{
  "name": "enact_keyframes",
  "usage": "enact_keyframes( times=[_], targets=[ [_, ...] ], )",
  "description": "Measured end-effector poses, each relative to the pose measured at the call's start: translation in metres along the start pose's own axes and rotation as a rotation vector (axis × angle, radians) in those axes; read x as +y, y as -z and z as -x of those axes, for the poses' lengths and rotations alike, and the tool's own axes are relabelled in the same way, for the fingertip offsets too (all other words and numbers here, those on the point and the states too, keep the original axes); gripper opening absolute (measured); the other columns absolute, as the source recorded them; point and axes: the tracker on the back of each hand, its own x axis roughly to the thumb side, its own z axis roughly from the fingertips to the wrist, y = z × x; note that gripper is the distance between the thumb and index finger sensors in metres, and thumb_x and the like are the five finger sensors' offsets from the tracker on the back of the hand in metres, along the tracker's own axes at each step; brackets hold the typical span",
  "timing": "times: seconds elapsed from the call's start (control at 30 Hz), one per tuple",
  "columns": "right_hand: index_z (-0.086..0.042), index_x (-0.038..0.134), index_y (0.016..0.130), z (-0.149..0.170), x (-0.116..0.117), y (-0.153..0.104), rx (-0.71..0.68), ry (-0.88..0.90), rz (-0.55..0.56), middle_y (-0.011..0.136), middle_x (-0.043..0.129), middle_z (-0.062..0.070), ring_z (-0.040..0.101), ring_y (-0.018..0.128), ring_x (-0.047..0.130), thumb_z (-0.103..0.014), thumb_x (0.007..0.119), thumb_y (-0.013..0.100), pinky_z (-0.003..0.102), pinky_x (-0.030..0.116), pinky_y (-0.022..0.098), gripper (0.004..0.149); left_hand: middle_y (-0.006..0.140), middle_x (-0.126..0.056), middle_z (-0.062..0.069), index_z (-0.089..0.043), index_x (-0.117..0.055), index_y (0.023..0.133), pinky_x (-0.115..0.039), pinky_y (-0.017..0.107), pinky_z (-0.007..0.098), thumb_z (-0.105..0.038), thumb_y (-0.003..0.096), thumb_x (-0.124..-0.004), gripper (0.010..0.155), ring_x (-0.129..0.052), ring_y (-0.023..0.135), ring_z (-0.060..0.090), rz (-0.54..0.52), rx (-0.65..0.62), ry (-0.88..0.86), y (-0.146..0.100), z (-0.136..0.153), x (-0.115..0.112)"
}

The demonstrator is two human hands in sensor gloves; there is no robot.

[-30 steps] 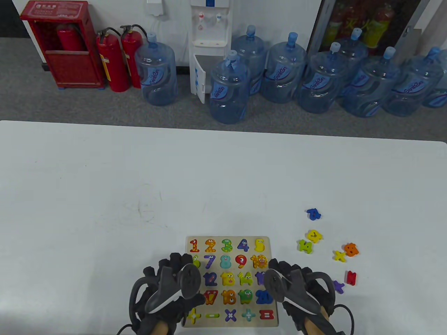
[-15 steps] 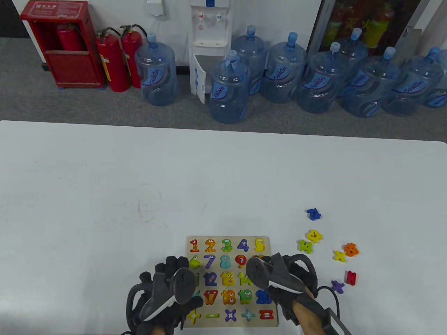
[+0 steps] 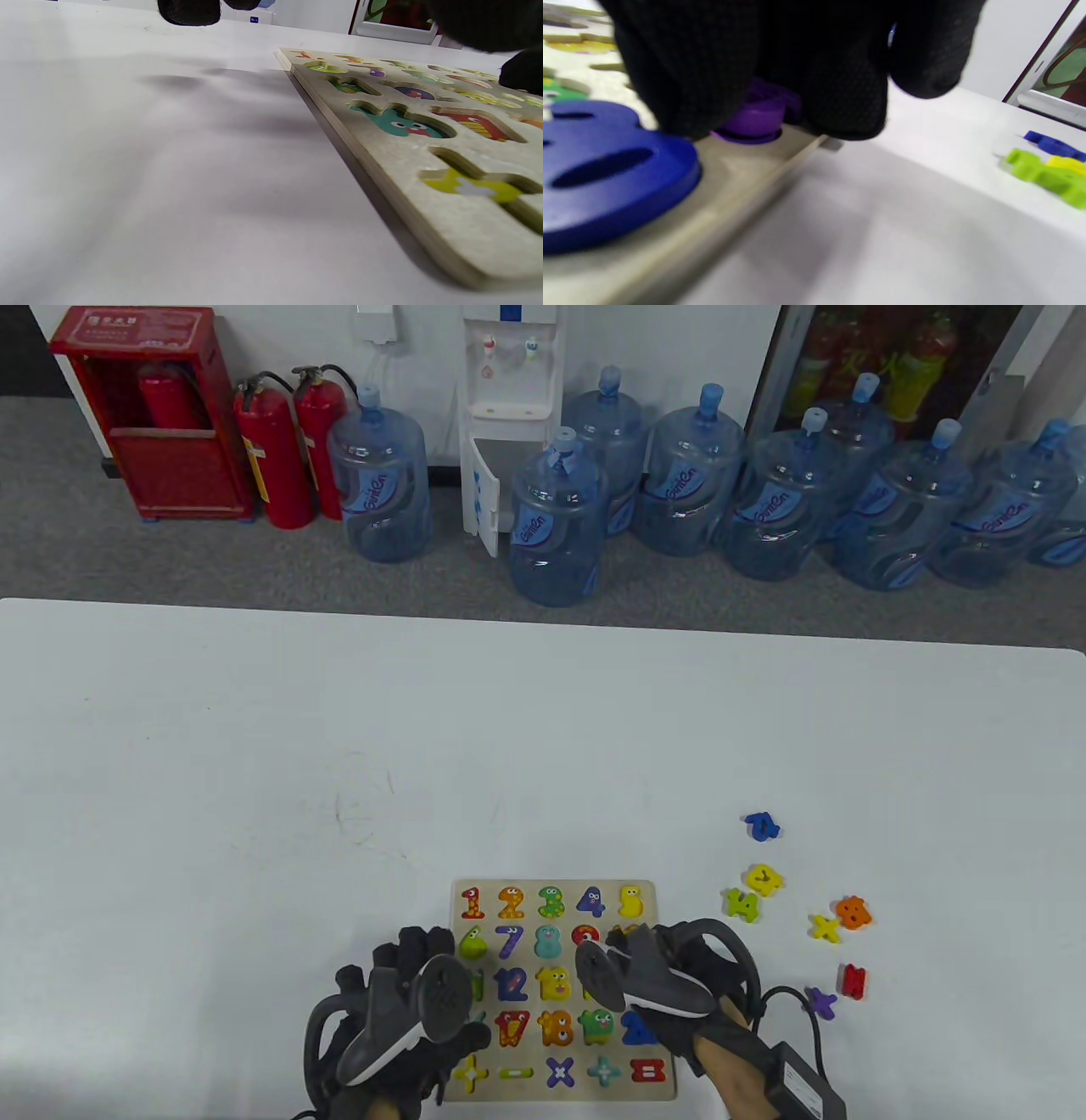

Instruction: Hold math block puzzle and insert math blocks into matching slots

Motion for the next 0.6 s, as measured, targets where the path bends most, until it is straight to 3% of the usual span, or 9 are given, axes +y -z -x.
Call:
enact_keyframes(
  times=[0.17, 0.37, 0.6],
  targets=[
    [-0.027, 0.071, 0.089, 0.011, -0.006, -0.017, 0.041, 0.058, 0.042, 0.09, 0.078, 0.002, 0.021, 0.065, 0.095, -0.033, 0.087, 0.024, 0.043, 0.078, 0.055, 0.067, 0.112, -0.031, 0.009, -0.023, -0.032, 0.107, -0.045, 0.071, 0.076, -0.064, 0.0286, -0.075, 0.098, -0.047, 0.107, 0.046, 0.017, -0.013, -0.006, 0.003, -0.001, 0.001],
    [-0.027, 0.072, 0.088, 0.046, -0.018, -0.048, 0.194, 0.069, 0.12, 0.091, 0.077, 0.002, 0.021, 0.068, 0.094, -0.034, 0.081, 0.028, 0.044, 0.077, 0.056, 0.061, 0.112, -0.031, 0.009, -0.023, -0.032, 0.107, -0.044, 0.071, 0.076, -0.064, 0.0286, -0.075, 0.098, -0.047, 0.108, 0.046, 0.003, -0.011, 0.017, 0.002, 0.001, 0.001],
    [-0.027, 0.066, 0.092, 0.09, 0.001, -0.064, 0.425, 0.074, 0.083, 0.097, 0.069, 0.003, 0.024, 0.076, 0.088, -0.031, 0.077, 0.031, 0.045, 0.075, 0.058, 0.061, 0.113, -0.033, 0.007, -0.024, -0.032, 0.107, -0.044, 0.071, 0.076, -0.064, 0.0286, -0.075, 0.098, -0.047, 0.108, 0.046, 0.053, -0.039, 0.077, 0.007, -0.008, -0.004]
  ],
)
